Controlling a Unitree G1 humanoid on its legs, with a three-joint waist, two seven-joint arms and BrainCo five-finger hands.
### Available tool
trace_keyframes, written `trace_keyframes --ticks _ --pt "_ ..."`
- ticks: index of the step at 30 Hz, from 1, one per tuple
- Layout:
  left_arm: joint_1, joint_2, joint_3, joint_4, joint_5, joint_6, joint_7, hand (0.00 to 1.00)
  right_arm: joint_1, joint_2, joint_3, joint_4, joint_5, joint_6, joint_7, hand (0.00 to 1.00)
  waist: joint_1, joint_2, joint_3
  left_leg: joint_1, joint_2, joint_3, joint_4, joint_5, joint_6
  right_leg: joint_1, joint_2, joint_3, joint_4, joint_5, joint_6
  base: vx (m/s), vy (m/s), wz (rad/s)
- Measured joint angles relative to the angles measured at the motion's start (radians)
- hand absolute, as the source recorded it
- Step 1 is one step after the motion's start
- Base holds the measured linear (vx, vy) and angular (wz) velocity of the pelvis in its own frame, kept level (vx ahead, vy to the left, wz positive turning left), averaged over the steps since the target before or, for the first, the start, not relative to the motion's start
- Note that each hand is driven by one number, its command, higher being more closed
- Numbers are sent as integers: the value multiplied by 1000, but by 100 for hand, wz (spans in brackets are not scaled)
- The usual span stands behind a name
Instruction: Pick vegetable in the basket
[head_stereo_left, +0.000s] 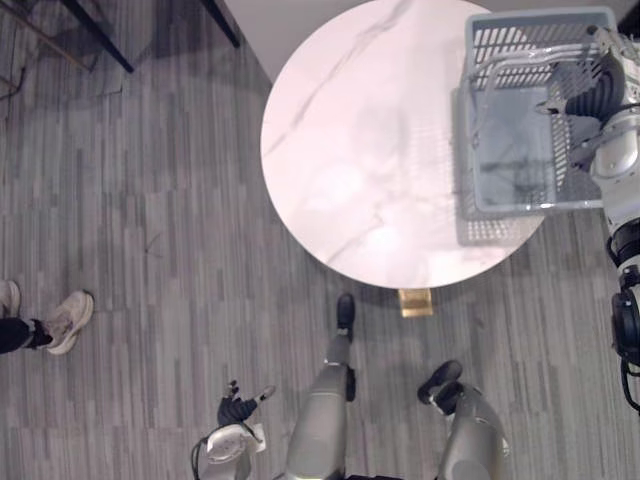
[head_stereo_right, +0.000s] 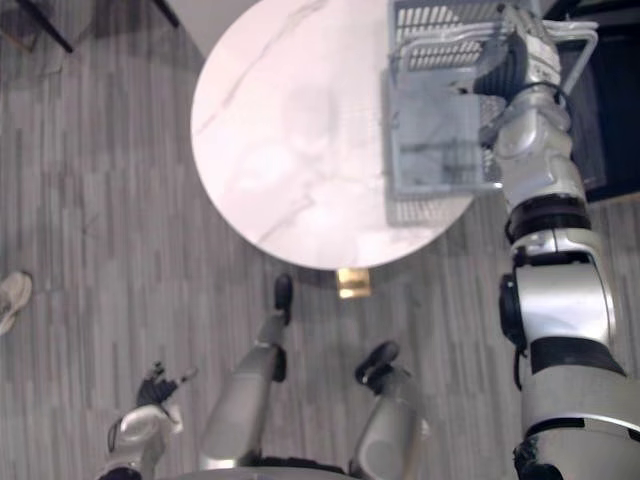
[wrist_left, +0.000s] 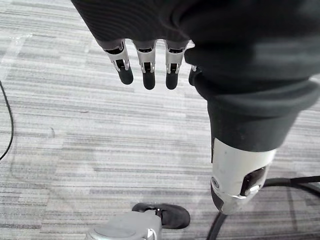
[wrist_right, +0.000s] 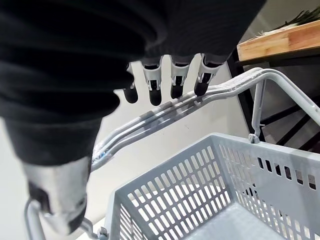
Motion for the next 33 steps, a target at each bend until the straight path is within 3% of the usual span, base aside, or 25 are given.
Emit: trace_keyframes --ticks 6,13,26,33 --pt "-19 0 -10 3 0 1 14 0 41 54 9 -39 0 -6 0 0 -2 -6 -3 13 17 10 -1 -7 -10 3 18 16 -5 0 0 -37 -56 -8" --pt "-29 0 -28 25 0 1 18 0 75 114 10 -56 1 -5 0 0 -3 -32 -16 35 22 31 3 -4 -8 6 21 41 -5 1 0 11 -54 -9" --pt "-30 0 -25 25 1 1 30 0 34 126 11 6 -37 8 -20 0 -1 -34 -17 43 31 27 1 -5 -9 20 33 36 -14 2 1 8 -41 0" --pt "-30 0 16 25 2 2 31 0 24 126 13 0 -37 46 -2 0 0 -48 -25 43 37 30 1 -3 -12 25 41 33 -24 3 2 25 -45 0"
